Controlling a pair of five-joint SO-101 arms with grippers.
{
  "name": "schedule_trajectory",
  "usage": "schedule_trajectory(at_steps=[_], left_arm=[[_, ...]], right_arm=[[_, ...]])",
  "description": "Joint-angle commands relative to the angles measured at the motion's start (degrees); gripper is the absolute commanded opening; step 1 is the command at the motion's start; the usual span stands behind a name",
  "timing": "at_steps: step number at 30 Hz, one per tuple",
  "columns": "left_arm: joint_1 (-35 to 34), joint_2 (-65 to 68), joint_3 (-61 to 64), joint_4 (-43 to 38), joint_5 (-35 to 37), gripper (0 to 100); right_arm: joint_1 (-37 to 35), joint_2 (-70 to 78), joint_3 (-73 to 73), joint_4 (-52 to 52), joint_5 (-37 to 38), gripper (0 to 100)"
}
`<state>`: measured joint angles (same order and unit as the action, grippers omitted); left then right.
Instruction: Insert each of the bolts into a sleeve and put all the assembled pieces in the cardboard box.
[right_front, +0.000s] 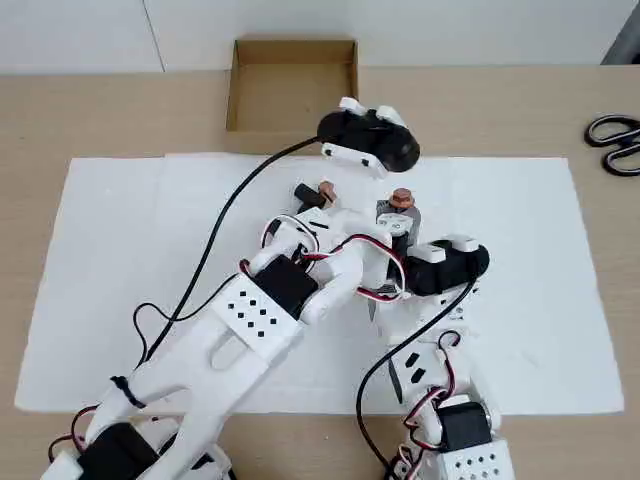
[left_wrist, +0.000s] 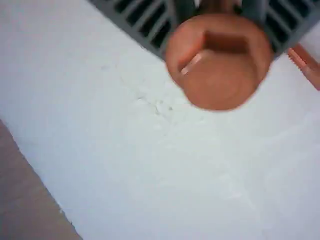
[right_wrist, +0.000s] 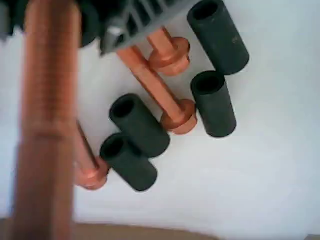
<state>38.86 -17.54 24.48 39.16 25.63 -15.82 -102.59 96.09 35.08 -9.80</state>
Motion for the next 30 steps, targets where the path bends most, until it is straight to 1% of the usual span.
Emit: schedule_trajectory(at_steps=[1,6,13,18,27,30], left_arm=[[-0.88,-2.64,-0.22,0.00,-0.79,0],[-2.99,-2.55,-0.13,-0.09,-0.79,0],[-1.58,1.41,-0.04,-1.23,-0.70,0],[-0.79,1.41,-2.51,-1.05,-0.70,0],[-0.79,1.41,-2.68,-0.88,-0.62,0],[0.26,1.41,-2.68,0.35,-0.62,0]], right_arm=[[-0.40,-1.36,0.44,-0.13,0.44,0.4],[-0.40,-1.36,0.44,-0.13,0.44,0.4],[-0.40,-1.36,0.44,-0.13,0.44,0.4],[-0.40,-1.36,0.44,-0.13,0.44,0.4],[-0.40,-1.36,0.44,-0.13,0.44,0.4],[-0.40,-1.36,0.44,-0.13,0.44,0.4]])
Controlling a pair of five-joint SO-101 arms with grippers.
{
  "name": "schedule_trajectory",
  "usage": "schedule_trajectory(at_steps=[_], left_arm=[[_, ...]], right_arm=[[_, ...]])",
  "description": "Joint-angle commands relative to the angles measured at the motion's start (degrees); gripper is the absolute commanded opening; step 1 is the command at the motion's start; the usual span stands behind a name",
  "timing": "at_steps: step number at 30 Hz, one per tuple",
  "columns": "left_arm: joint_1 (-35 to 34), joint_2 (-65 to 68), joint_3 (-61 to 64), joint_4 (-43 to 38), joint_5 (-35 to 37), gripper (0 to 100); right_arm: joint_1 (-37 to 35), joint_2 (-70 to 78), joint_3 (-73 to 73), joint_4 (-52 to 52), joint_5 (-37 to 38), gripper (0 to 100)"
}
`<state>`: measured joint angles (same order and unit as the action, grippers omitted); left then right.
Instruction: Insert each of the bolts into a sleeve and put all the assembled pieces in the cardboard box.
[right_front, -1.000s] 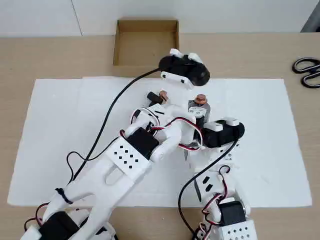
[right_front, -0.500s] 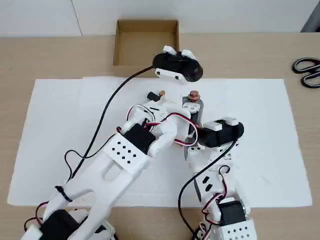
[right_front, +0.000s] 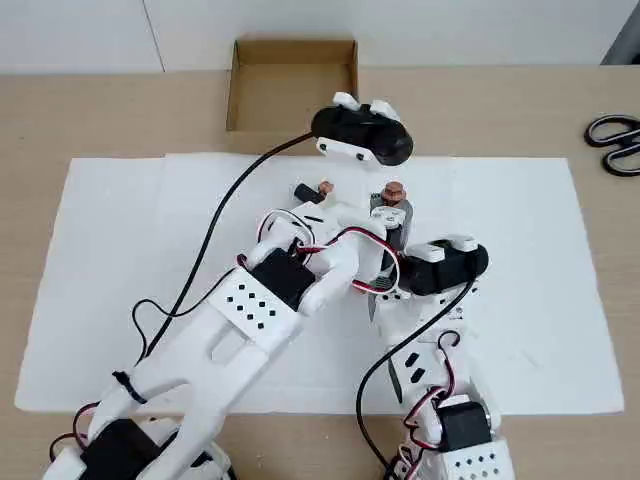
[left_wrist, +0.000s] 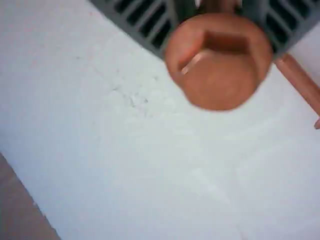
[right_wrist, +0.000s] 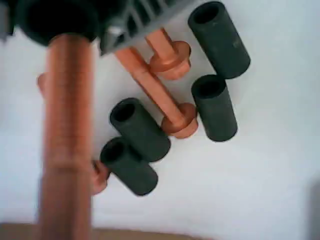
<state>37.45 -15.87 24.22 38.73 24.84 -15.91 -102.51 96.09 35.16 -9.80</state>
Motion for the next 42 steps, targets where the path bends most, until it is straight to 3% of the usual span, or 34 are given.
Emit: schedule_trajectory(at_steps=[1,34,42], left_arm=[[2.29,-0.26,-2.51,1.41,0.18,0],[3.34,0.26,-2.24,5.71,-2.02,0],[3.34,0.18,-2.51,5.98,-2.02,0]], right_arm=[[-0.31,-1.45,0.44,-0.22,0.44,0.4],[-0.31,-1.45,0.35,-0.40,0.88,0.4],[-0.31,-1.45,0.26,-3.30,7.21,0.4]])
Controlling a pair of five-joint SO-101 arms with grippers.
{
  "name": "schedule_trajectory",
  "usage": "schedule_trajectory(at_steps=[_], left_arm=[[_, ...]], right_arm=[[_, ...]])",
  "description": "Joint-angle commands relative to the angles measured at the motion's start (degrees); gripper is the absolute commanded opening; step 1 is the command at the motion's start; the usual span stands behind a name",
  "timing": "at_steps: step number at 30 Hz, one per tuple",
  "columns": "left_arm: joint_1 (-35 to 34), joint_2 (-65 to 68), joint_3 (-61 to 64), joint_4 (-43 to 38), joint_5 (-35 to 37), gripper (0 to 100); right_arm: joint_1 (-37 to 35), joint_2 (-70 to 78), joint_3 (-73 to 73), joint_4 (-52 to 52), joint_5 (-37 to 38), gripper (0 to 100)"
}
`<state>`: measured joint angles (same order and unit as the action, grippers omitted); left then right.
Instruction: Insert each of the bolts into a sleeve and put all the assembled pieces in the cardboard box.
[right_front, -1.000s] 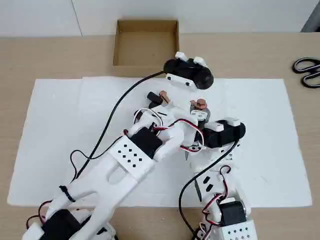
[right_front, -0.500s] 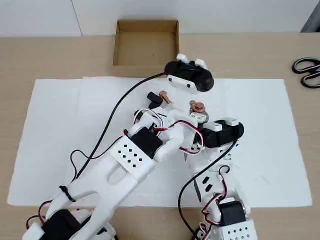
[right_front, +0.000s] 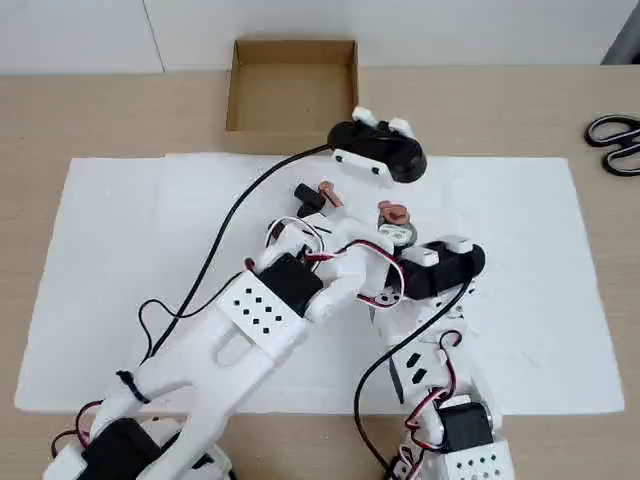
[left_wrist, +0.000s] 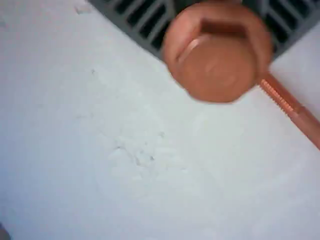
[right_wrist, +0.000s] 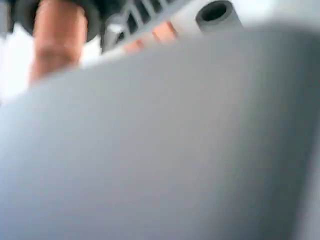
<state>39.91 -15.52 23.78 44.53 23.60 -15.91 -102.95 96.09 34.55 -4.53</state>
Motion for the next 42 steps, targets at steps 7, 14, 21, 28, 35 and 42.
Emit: schedule_trajectory(at_steps=[7,14,21,28,35,42], left_arm=[[1.14,-0.18,-2.15,1.58,-0.79,0],[1.23,-0.09,-5.67,5.80,-0.79,0],[1.32,-0.35,-6.46,7.47,-0.79,0],[1.76,-0.18,-6.46,7.30,-0.53,7],[1.76,-0.18,-6.37,7.30,1.93,17],[1.58,-0.53,-6.46,7.30,2.02,18]], right_arm=[[-0.31,-1.01,0.26,-3.30,1.93,0.4],[-0.31,-1.01,0.35,-2.86,1.85,0.4],[-0.31,-1.01,0.35,-2.86,1.76,0.4],[-0.31,-1.01,0.35,-2.86,1.76,0.4],[-0.31,-1.01,0.35,-2.86,1.76,0.4],[-0.31,-1.01,0.35,-2.77,1.76,0.4]])
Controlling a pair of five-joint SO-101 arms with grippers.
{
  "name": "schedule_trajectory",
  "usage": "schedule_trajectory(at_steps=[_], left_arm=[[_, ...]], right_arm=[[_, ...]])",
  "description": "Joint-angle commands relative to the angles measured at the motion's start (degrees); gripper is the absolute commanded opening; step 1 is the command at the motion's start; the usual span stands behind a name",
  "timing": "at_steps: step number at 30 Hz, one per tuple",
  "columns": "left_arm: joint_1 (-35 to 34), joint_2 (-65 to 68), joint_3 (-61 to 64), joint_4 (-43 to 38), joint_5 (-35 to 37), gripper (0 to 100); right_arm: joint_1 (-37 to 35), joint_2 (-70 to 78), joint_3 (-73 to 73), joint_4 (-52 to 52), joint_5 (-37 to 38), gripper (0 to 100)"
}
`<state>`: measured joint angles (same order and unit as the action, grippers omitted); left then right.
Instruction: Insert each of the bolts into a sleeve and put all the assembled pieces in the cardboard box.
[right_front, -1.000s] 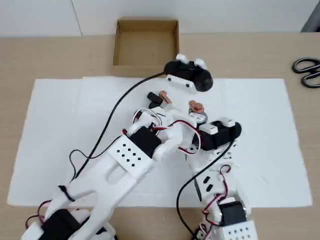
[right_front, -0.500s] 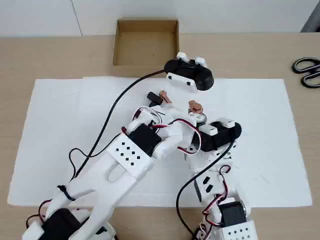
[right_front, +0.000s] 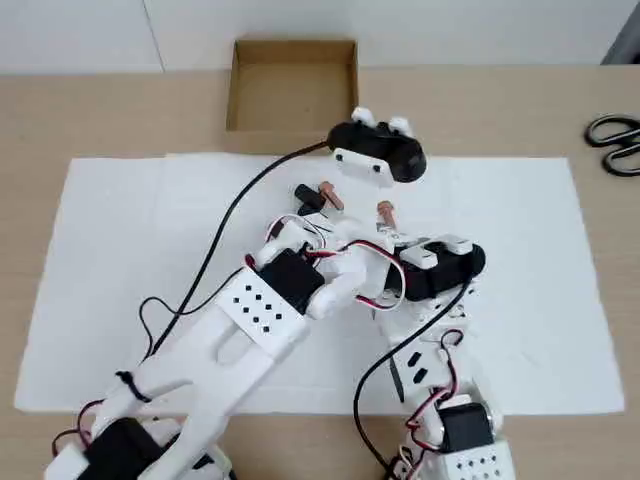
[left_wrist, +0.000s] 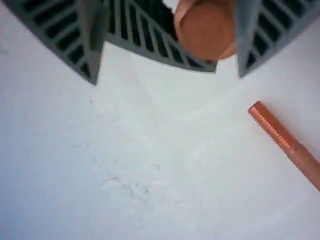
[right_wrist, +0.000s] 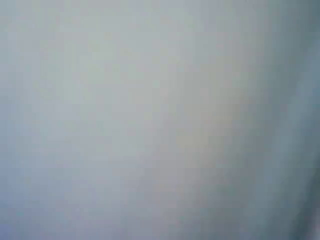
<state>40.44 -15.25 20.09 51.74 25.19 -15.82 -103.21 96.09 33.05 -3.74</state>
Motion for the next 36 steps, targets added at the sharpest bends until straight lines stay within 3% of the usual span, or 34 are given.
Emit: schedule_trajectory(at_steps=[1,6,12,21,26,36], left_arm=[[0.88,-0.88,-2.77,0.09,0.62,18],[-5.63,-0.88,-5.05,1.05,1.23,20],[-16.35,-0.88,-9.71,9.49,8.09,31],[-27.08,-0.88,-13.41,19.16,8.44,32],[-29.89,-0.88,-13.32,23.21,8.35,32],[-30.07,-0.88,-13.14,25.14,8.35,32]], right_arm=[[-0.40,-0.75,0.35,-1.27,0.97,0.4],[-0.13,-0.75,0.35,-0.48,1.05,0.4],[1.71,-0.75,0.18,0.92,0.97,0.4],[3.47,1.63,-9.41,3.82,1.67,0.3],[3.56,16.57,-24.18,3.74,3.69,0.3],[3.82,61.05,-61.80,-0.22,6.68,0.3]])
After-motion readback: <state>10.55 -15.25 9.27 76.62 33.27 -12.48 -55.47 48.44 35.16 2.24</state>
